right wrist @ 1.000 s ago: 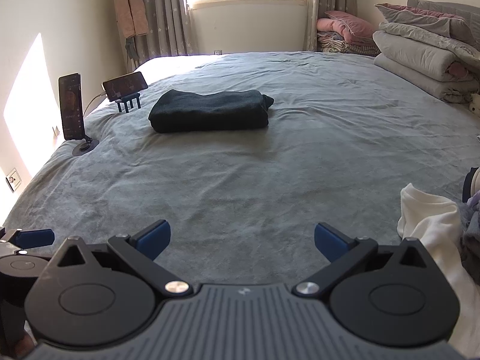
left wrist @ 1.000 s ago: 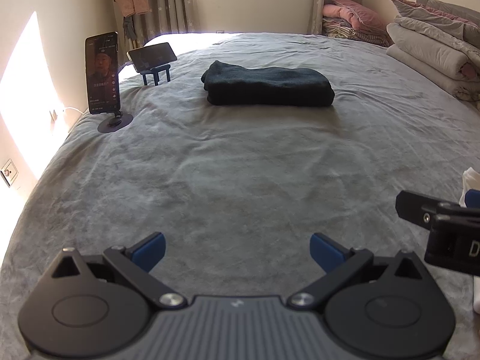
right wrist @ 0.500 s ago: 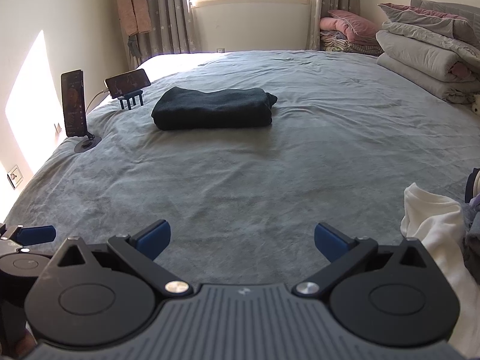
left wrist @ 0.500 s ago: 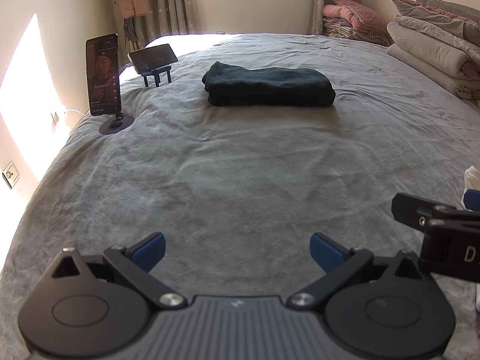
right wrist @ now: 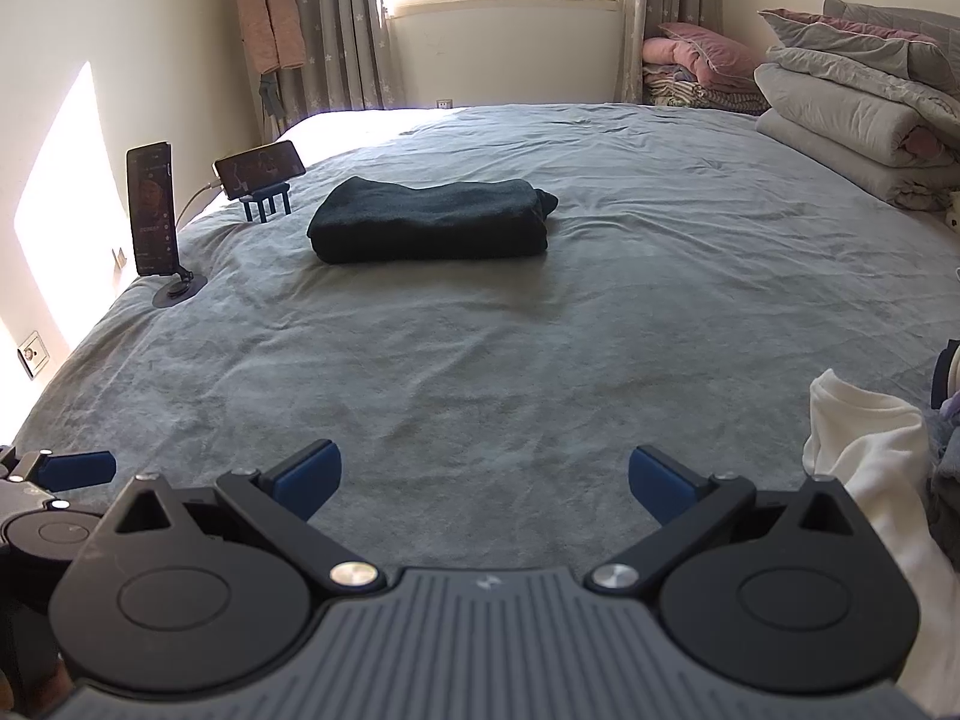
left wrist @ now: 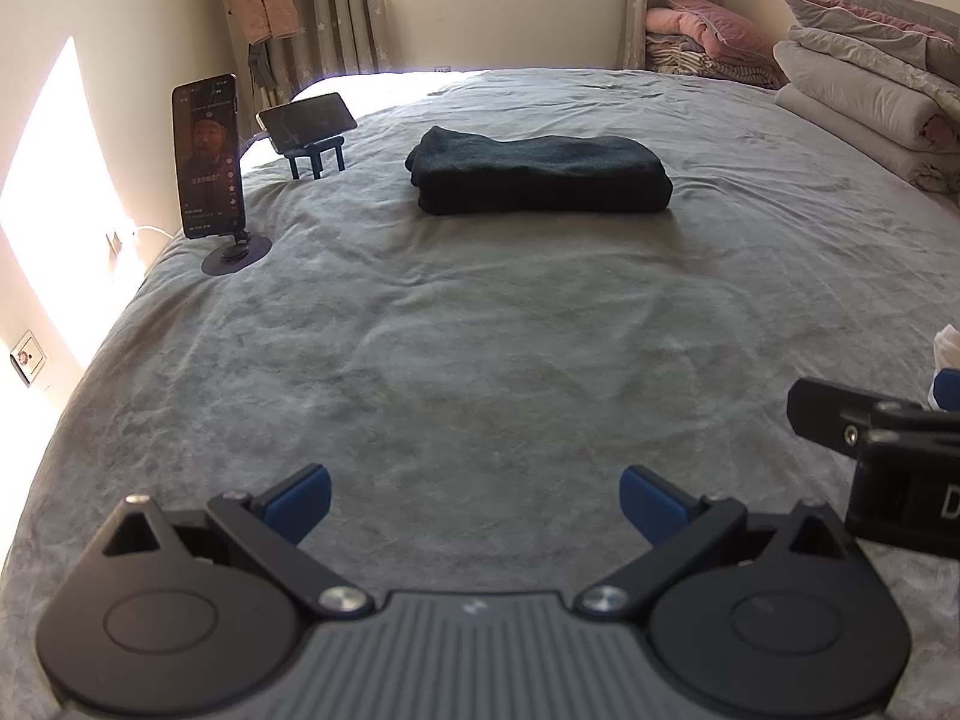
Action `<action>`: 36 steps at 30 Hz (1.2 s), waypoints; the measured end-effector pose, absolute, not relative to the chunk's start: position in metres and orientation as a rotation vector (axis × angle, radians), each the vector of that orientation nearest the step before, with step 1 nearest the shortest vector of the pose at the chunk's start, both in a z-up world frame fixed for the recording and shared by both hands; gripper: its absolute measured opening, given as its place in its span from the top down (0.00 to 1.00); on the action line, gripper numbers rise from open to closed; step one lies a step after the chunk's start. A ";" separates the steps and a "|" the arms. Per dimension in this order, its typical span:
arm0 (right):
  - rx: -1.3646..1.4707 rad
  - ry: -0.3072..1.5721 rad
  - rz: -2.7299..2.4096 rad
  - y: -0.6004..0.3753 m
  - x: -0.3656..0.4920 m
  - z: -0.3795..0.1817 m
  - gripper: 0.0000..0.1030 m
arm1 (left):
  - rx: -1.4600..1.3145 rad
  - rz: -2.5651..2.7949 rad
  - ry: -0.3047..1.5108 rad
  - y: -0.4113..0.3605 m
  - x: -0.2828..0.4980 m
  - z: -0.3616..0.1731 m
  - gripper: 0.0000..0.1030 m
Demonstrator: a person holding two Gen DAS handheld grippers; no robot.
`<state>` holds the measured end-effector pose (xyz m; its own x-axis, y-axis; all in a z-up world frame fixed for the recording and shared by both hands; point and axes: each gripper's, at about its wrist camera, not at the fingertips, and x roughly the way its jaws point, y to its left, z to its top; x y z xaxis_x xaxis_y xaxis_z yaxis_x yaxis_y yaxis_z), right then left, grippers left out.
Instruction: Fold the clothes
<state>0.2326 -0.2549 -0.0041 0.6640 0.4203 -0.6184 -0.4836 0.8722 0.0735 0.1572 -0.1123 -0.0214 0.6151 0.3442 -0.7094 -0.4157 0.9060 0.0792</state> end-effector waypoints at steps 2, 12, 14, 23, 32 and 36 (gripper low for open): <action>-0.101 0.673 0.511 -0.255 0.232 -0.004 0.00 | -0.095 0.439 0.797 -0.112 0.158 -0.021 0.00; -0.109 0.676 0.515 -0.254 0.233 -0.005 0.00 | -0.094 0.441 0.800 -0.112 0.159 -0.022 0.00; -0.110 0.677 0.515 -0.254 0.233 -0.005 0.00 | -0.093 0.440 0.800 -0.112 0.159 -0.022 0.00; -0.115 0.681 0.519 -0.252 0.234 -0.006 0.00 | -0.096 0.445 0.802 -0.110 0.158 -0.023 0.00; -0.119 0.679 0.518 -0.250 0.233 -0.006 0.00 | -0.095 0.448 0.807 -0.110 0.159 -0.024 0.00; -0.086 0.664 0.513 -0.255 0.230 -0.004 0.00 | -0.130 0.433 0.844 -0.106 0.154 -0.025 0.00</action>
